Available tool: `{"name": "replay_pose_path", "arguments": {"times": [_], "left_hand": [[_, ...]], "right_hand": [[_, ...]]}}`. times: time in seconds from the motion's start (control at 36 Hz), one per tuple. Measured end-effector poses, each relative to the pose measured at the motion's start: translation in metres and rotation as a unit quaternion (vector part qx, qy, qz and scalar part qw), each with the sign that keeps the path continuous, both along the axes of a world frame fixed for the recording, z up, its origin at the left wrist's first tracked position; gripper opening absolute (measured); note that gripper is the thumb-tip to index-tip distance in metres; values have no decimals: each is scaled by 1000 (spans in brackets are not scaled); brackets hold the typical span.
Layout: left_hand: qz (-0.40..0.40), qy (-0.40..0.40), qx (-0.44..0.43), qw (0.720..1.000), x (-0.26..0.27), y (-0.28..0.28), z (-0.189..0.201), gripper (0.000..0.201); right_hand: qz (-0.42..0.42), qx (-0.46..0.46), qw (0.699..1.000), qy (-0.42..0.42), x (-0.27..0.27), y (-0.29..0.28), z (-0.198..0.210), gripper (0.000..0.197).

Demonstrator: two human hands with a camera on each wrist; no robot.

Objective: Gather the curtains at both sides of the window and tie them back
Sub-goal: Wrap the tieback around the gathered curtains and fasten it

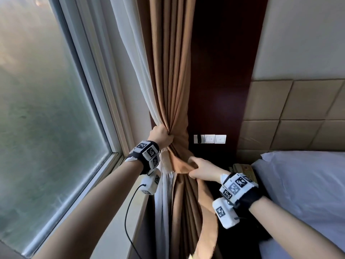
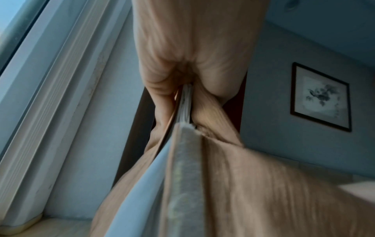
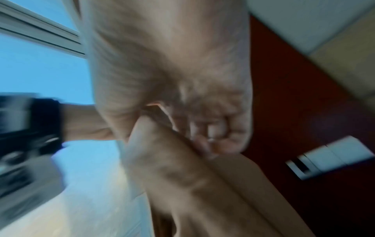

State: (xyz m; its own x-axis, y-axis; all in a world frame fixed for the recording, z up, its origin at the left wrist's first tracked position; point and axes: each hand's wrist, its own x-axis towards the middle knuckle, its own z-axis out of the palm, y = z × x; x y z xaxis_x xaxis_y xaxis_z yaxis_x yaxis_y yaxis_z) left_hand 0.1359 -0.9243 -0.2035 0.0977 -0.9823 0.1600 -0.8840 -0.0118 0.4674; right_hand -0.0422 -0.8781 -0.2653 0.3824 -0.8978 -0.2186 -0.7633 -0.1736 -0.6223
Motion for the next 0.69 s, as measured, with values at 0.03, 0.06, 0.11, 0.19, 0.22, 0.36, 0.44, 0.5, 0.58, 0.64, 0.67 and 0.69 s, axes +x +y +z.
{"name": "replay_pose_path", "arguments": {"times": [0.03, 0.06, 0.11, 0.19, 0.22, 0.36, 0.44, 0.5, 0.58, 0.64, 0.67, 0.69], "left_hand": [[-3, -3, -2, 1000, 0, 0, 0, 39], [-5, -5, -2, 1000, 0, 0, 0, 38], [-5, -7, -6, 1000, 1, 0, -1, 37], [-3, -9, -15, 1000, 2, -1, -2, 34], [-3, -11, -17, 1000, 2, -1, -3, 34], [11, -1, -28, 1000, 0, -5, -3, 33], [27, 28, -19, 999, -2, -8, -2, 36], [36, 47, -7, 998, -2, -10, -2, 39], [37, 58, 4, 998, 1, -14, -2, 38], [32, 60, 2, 998, 3, -16, -3, 36], [28, 60, 0, 998, 3, -17, -3, 36], [23, 61, -2, 998, 4, -19, -4, 35]], "right_hand": [[-4, 36, 999, -35, -2, -2, 0, 46], [-8, 68, 995, -72, -4, -6, -1, 46], [-22, 110, 984, -139, -7, -10, -1, 49], [-24, 128, 971, -200, -11, -17, -2, 56], [-27, 121, 967, -224, -11, -16, 1, 54], [-10, -89, 975, -204, -5, -4, 18, 17], [22, -232, 972, -17, 15, 8, 21, 10], [37, -196, 979, 38, 24, 8, 20, 33], [3, -34, 999, -13, 29, -6, 24, 46], [-7, 14, 997, -73, 36, -13, 25, 32], [-11, 17, 996, -87, 40, -14, 25, 28], [-17, 11, 995, -97, 45, -16, 23, 24]]}}
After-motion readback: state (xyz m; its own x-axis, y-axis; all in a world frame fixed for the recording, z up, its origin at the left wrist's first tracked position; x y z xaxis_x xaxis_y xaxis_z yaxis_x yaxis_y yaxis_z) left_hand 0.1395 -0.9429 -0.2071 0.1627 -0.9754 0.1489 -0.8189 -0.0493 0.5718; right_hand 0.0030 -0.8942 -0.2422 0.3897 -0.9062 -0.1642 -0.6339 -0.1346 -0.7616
